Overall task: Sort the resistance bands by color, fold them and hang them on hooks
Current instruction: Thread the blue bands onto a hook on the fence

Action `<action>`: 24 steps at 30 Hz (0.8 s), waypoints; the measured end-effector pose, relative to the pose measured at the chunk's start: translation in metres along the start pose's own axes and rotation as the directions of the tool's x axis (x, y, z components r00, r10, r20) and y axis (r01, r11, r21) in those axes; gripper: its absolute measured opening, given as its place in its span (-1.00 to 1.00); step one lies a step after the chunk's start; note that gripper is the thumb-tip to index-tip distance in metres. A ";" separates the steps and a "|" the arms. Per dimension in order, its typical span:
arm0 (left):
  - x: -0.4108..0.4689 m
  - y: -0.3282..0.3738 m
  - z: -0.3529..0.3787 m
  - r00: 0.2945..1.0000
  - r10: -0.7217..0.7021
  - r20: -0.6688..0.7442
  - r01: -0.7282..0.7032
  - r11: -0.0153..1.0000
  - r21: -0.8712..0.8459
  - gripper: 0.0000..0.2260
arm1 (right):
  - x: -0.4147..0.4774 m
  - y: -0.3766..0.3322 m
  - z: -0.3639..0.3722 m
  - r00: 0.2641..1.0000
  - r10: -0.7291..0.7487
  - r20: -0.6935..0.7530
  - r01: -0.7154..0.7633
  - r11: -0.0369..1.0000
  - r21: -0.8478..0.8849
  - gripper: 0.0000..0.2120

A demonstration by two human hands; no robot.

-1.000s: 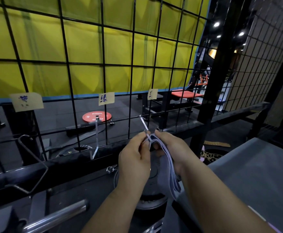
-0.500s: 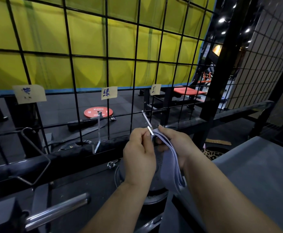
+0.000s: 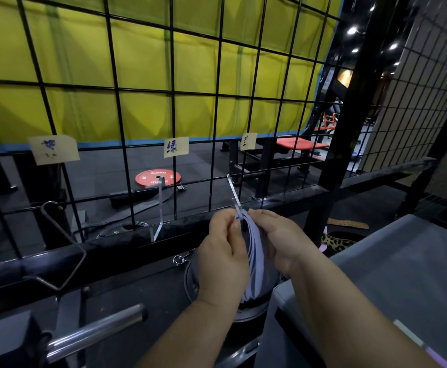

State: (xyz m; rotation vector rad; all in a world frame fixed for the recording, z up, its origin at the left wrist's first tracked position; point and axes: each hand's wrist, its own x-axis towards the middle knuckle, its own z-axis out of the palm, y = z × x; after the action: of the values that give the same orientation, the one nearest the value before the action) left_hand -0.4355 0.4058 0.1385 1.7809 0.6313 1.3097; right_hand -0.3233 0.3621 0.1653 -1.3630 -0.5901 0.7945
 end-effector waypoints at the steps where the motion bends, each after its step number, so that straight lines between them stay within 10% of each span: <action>1: 0.000 0.000 0.000 0.999 -0.031 0.026 0.032 0.999 -0.029 -0.80 | 0.001 0.002 0.000 1.000 0.001 -0.004 -0.001 1.000 -0.006 -0.81; 14: -0.003 0.002 0.002 0.985 -0.160 0.067 0.172 0.956 -0.239 -0.74 | -0.013 0.008 0.004 1.000 0.009 0.003 -0.009 0.994 -0.113 -0.53; 24: -0.008 -0.015 0.002 0.994 -0.035 0.103 0.040 0.998 -0.044 -0.66 | -0.013 0.017 -0.007 0.998 0.019 0.060 -0.008 0.985 -0.173 -0.59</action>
State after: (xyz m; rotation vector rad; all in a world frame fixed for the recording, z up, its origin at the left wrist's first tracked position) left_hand -0.4356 0.4071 0.1210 1.7777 0.5710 1.1907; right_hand -0.3286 0.3483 0.1486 -1.5063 -0.7117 0.8134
